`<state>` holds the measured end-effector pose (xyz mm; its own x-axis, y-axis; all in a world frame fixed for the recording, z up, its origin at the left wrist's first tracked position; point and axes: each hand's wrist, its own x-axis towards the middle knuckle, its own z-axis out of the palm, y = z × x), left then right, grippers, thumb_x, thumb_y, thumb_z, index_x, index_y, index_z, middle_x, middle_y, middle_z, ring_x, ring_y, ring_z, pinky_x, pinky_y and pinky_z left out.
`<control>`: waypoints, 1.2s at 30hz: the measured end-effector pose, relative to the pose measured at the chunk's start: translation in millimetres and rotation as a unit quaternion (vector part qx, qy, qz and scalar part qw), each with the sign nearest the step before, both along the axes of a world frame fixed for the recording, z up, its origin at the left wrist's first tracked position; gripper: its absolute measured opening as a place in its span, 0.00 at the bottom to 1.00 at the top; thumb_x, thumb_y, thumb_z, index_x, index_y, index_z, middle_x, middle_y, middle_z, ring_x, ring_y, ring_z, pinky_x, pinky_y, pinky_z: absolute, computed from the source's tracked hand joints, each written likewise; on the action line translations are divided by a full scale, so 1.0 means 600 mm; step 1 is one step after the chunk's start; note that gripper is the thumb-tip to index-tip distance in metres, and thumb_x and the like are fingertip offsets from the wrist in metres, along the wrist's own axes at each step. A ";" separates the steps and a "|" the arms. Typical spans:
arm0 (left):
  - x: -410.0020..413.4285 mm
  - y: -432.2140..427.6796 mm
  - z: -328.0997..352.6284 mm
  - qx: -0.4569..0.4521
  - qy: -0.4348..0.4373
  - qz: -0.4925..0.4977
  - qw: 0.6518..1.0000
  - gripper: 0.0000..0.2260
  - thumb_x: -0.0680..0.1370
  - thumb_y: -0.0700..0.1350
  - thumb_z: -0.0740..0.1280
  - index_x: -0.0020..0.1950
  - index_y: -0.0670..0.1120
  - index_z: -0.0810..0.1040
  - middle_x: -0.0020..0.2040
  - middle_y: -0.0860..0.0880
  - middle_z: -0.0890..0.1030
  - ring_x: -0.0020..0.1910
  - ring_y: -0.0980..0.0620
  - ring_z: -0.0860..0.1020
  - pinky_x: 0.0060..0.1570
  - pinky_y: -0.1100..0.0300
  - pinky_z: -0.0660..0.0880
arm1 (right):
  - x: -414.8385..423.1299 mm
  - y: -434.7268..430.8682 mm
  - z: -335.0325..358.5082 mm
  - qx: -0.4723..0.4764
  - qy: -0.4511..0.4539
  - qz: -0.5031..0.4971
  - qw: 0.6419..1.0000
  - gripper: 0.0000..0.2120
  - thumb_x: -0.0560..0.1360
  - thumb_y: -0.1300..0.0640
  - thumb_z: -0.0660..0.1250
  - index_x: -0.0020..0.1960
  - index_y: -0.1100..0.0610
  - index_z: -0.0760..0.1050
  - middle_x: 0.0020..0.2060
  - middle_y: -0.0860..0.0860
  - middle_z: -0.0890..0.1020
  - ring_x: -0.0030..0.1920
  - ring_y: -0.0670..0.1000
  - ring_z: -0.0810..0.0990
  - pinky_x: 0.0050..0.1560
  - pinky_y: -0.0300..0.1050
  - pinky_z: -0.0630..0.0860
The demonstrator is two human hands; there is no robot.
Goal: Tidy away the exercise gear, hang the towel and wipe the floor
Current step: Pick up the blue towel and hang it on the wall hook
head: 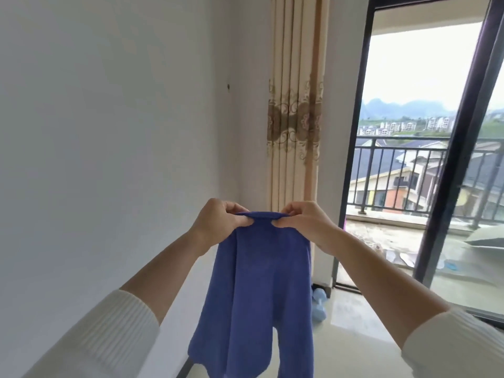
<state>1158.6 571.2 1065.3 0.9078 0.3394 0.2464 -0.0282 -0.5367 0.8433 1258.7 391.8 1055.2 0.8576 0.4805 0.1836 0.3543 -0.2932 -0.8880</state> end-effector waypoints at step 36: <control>1.231 0.645 0.284 0.529 -0.108 0.123 0.833 0.15 0.78 0.35 0.56 0.61 0.48 0.68 0.47 0.48 0.75 0.43 0.47 0.75 0.44 0.51 0.76 | 1.266 0.678 0.296 0.008 -0.444 -0.010 0.896 0.20 0.75 0.71 0.57 0.51 0.55 0.83 0.47 0.46 0.78 0.48 0.50 0.77 0.43 0.30 0.68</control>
